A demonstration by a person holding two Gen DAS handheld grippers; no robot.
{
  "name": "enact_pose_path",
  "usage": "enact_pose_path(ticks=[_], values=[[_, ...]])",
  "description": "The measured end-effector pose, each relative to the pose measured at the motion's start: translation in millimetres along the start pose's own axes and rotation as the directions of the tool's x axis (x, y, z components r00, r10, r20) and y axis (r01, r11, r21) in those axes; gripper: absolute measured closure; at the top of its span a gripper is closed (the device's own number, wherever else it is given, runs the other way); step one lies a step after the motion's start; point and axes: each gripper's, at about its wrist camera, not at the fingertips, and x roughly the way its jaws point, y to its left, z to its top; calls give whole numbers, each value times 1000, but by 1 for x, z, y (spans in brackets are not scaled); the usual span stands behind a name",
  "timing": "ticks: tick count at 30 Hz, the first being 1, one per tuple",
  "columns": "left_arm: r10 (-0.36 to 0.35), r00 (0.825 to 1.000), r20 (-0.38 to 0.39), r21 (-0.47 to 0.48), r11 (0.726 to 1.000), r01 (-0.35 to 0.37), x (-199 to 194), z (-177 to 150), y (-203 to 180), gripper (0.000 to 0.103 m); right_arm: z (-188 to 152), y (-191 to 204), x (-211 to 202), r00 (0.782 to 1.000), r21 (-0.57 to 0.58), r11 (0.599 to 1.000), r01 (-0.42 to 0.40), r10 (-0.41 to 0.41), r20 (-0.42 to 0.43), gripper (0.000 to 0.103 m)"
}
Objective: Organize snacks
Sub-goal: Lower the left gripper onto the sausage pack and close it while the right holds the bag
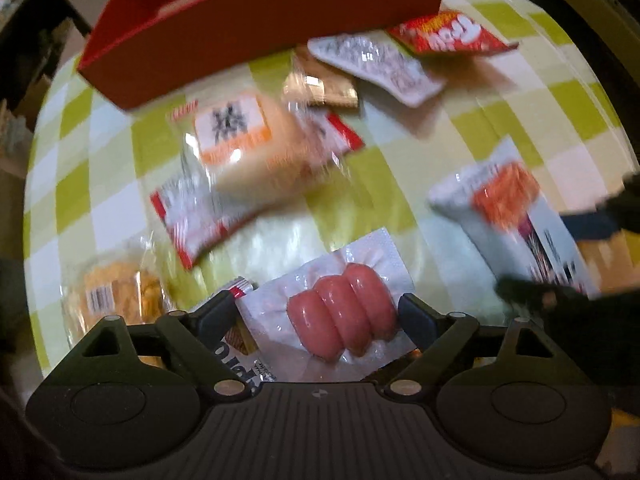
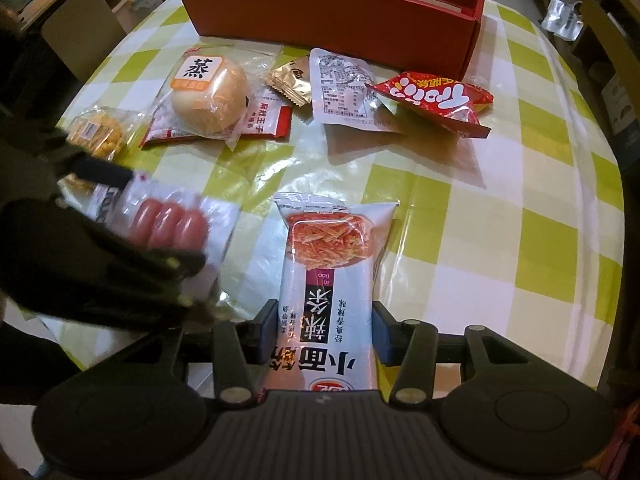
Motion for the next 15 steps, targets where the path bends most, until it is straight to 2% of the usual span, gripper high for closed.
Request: enact_pose_path(ticks=[4,7,10,15], values=[[10,1000,-14,-47,999,-10,-3,-1,12,14,-1,0,0,1000,3,1000,-1,1,2,49],[9,1000,-1,-39,999,-9,-9,-3,18,13,-1,-1,-1,1000,11,1000,-8,8,3,49],[-6,1000,-5,7,1000,6,-15,-10,17,12,-1,-2,-1,1000,8,1000,-8,8,4,49],[-20,1000,-5,160,987,21,-17,-18,-1,11,-2,-2,-1,1000,10,1000,-11,11,1,49]])
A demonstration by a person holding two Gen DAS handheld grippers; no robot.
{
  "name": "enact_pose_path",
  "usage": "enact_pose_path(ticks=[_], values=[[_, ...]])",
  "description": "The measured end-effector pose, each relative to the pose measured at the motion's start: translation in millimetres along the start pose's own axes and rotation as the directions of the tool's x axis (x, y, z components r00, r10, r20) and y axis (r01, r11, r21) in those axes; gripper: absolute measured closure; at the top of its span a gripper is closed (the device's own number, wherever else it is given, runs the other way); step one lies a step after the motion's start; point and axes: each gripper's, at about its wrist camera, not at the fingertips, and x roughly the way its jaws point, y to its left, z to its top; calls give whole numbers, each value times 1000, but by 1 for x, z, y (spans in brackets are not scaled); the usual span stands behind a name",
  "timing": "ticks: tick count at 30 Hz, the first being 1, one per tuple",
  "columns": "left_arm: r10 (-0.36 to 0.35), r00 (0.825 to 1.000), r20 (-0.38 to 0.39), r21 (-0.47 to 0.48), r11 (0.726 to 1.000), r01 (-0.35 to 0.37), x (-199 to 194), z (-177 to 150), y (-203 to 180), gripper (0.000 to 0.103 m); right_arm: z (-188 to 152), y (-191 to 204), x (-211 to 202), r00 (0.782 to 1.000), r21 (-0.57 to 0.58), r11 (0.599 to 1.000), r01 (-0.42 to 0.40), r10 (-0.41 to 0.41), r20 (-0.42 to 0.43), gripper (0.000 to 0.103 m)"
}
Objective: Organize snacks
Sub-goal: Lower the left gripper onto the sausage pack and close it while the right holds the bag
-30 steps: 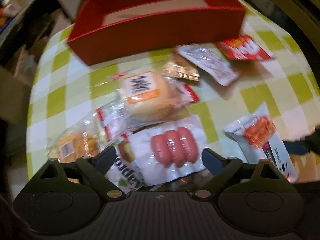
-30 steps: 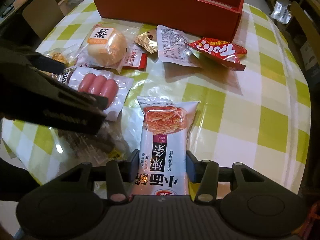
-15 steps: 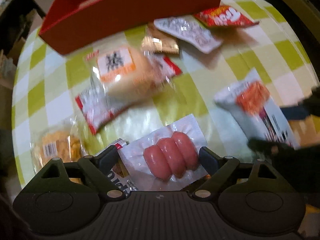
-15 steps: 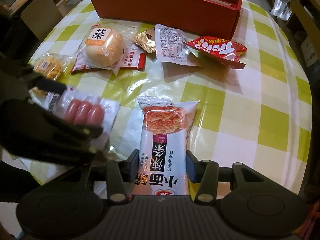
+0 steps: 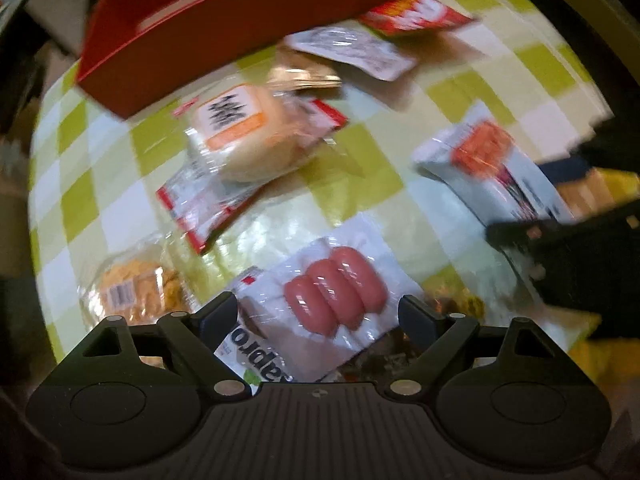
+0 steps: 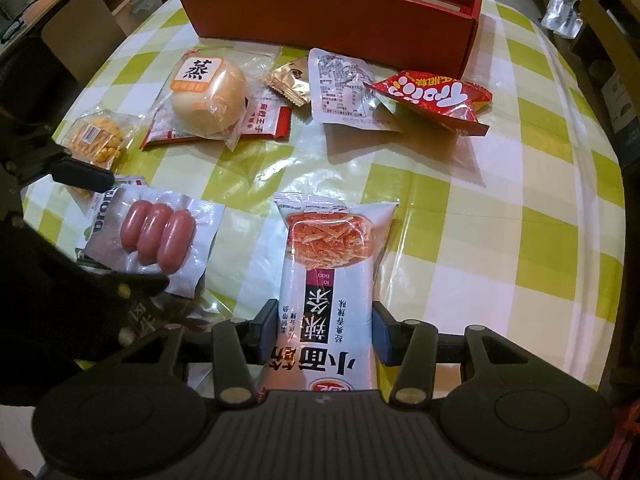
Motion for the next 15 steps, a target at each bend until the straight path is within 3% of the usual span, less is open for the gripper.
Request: enact_pose_path(ticks=[5,7,12,15], values=[[-21,1000,-13,209,978,23,1,1,-20,7,2,1,1,1000,-1,1000,1,-1,-6,48],[3,1000,-22,266,964,3,9,2,-27,7,3,1,2,1000,-1,1000,1,-1,-8,48],[-67,997,-35,199,977,73,26,13,-12,6,5,1,2,1000,-4,1000,-6,6,-10,48],[-69,997,-47,156,985,76,30,14,-4,7,6,0,2,1000,0,1000,-13,13,-9,48]])
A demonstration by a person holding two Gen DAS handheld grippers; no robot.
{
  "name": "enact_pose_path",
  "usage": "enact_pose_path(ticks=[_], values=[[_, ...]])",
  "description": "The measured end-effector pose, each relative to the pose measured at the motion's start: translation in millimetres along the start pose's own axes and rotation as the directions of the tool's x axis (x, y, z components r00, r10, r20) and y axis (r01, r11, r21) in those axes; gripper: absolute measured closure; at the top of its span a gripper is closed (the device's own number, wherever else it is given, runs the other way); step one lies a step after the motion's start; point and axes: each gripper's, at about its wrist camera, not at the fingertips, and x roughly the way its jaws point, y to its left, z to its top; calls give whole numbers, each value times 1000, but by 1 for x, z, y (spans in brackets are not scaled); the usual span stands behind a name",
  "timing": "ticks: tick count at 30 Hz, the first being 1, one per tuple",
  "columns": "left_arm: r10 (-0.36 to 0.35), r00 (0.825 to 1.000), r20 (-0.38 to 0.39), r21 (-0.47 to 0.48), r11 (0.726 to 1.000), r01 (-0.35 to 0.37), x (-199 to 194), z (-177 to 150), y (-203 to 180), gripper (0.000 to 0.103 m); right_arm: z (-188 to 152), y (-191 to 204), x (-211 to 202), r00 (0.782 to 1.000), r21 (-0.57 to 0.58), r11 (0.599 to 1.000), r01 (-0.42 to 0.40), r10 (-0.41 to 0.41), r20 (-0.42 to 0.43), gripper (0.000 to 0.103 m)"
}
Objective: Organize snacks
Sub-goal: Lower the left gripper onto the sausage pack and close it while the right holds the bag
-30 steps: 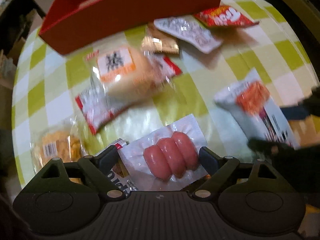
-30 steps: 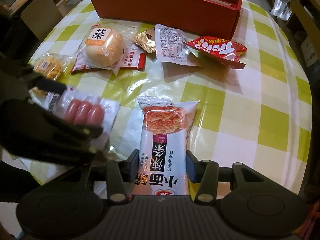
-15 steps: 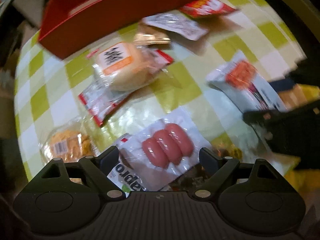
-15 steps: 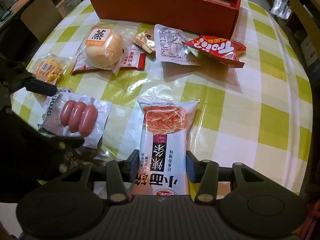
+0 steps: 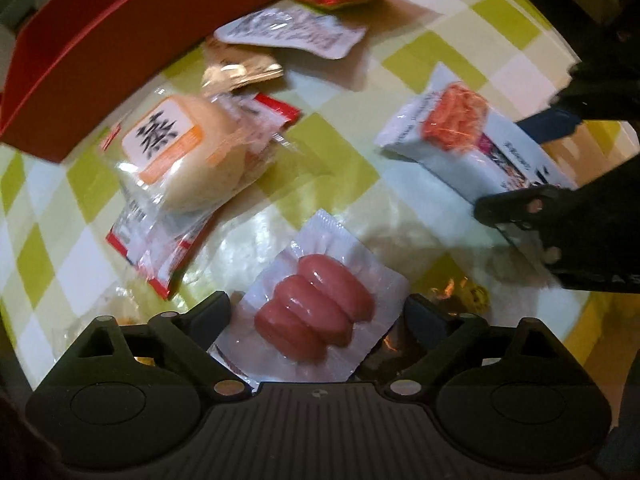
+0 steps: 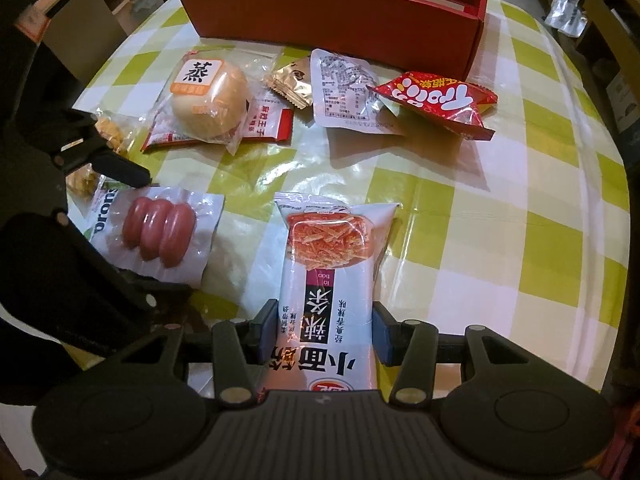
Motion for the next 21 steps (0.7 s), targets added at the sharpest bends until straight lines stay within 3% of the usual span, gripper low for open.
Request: enact_pose_path(ticks=[4,8,16,18,20,21], values=[[53,998,-22,-101,993,-55,3,-8,15,8,2,-2,-1,1000,7,1000,0,0,7,49],[69,997,-27,-283,956,-73,6,-14,28,11,6,-2,0,1000,16,1000,8,-8,16,49],[219,975,-28,-324,921,-216,-13,-11,8,19,11,5,-5,998,-8,999,44,-44,55,49],[216,976,-24,-346,914,-211,-20,-11,8,21,11,7,-6,997,-15,998,54,-53,64,50],[209,977,-33,-351,913,-207,-21,-9,16,35,11,7,-5,997,-13,998,54,-53,64,50],[187,982,-39,-368,911,-188,-21,-11,20,34,12,6,-4,997,-11,998,56,-55,61,50]])
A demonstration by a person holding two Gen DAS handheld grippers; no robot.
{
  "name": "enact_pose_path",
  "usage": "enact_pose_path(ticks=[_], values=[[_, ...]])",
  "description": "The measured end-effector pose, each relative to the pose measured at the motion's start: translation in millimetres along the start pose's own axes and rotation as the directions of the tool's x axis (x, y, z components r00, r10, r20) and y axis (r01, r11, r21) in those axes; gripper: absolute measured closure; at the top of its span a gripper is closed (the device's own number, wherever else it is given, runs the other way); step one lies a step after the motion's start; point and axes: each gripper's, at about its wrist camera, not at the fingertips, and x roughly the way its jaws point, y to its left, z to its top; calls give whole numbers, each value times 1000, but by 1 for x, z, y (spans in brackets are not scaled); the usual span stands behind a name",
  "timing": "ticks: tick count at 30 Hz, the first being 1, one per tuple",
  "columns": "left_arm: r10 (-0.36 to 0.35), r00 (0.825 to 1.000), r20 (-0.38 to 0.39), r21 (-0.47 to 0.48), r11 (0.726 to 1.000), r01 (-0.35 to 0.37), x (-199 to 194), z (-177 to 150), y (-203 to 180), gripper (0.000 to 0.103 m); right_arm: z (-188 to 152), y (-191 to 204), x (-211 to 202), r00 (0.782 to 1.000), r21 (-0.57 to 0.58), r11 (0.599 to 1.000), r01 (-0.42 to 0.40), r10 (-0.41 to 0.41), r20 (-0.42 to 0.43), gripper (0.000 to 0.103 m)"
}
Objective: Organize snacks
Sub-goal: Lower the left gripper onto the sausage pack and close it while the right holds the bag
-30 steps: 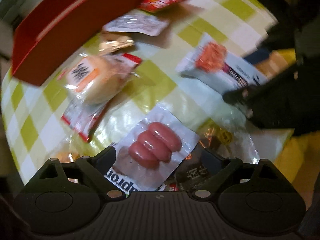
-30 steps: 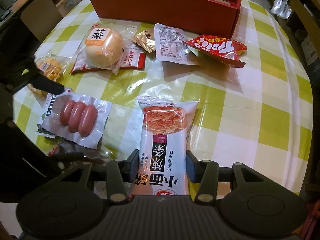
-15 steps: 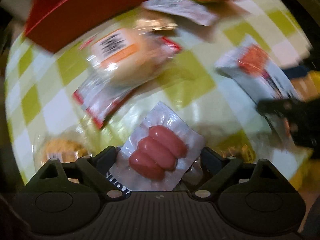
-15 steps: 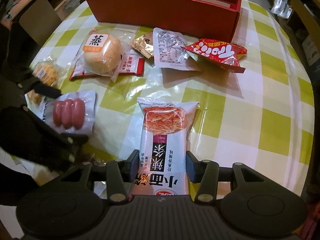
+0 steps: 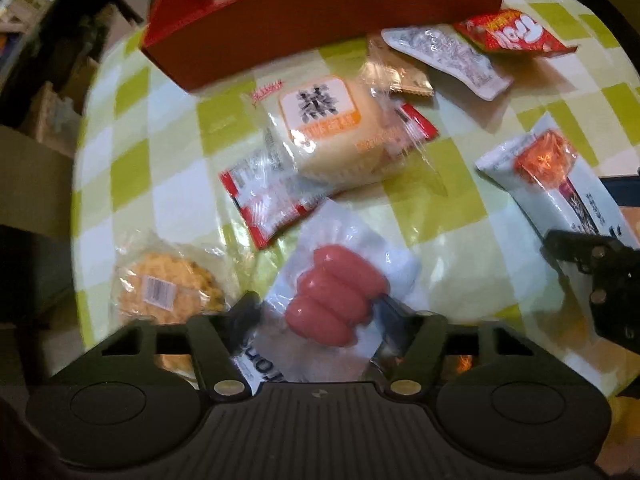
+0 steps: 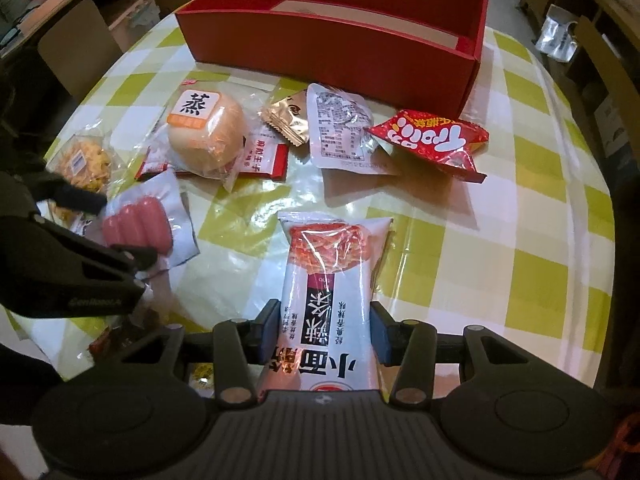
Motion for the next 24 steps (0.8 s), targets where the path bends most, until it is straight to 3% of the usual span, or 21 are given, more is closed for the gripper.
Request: enact_pose_path(ticks=[4,7,8,12,13,17,24], values=[[-14,1000,8,-4,1000,14,1,0,4,25,-1,2,6,1000,-14,1000,3,-4,-22,49],[-17,1000,10,63,998,16,9,-1,-5,8,0,1,8,1000,-4,1000,0,0,-26,49],[-18,1000,5,95,995,17,12,-2,-11,8,0,1,9,1000,2,1000,-1,1,-29,49],[56,996,63,182,981,-67,11,-3,-28,1,0,1,10,1000,-7,1000,-1,1,-31,48],[47,997,57,170,984,-56,12,-1,-27,2,0,1,10,1000,-8,1000,-2,1,-30,49],[-74,997,21,104,992,71,7,1,-13,35,0,1,9,1000,-13,1000,1,-1,-20,51],[-110,993,46,16,994,109,-4,5,8,39,0,1,-1,1000,-4,1000,-9,9,11,53]])
